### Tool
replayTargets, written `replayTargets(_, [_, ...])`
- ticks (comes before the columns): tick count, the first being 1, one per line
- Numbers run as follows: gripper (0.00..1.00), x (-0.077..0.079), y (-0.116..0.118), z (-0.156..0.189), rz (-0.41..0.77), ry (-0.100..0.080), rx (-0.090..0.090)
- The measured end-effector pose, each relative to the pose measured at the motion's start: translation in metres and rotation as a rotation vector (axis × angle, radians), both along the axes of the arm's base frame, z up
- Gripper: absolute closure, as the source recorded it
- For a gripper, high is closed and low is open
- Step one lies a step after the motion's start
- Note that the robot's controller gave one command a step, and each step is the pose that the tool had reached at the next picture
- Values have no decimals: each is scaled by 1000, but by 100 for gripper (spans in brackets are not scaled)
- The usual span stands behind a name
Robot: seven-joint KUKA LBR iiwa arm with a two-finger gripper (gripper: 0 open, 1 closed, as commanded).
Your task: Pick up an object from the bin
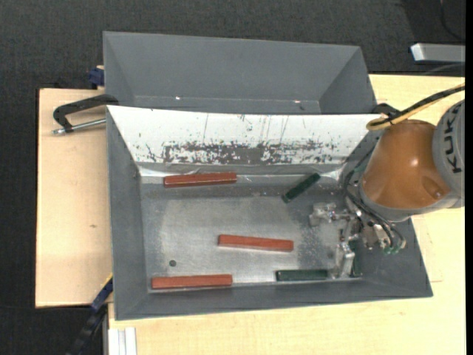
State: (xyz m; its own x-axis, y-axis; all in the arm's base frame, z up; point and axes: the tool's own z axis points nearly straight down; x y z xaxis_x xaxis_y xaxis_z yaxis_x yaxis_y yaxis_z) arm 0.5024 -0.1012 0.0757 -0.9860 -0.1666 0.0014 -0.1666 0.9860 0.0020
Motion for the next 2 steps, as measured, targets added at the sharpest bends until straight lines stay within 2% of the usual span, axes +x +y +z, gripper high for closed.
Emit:
replayTargets(1, [100,24,12,-5,-509,-6,-1])
replayTargets(2, [0,24,12,-5,-509,-6,-2])
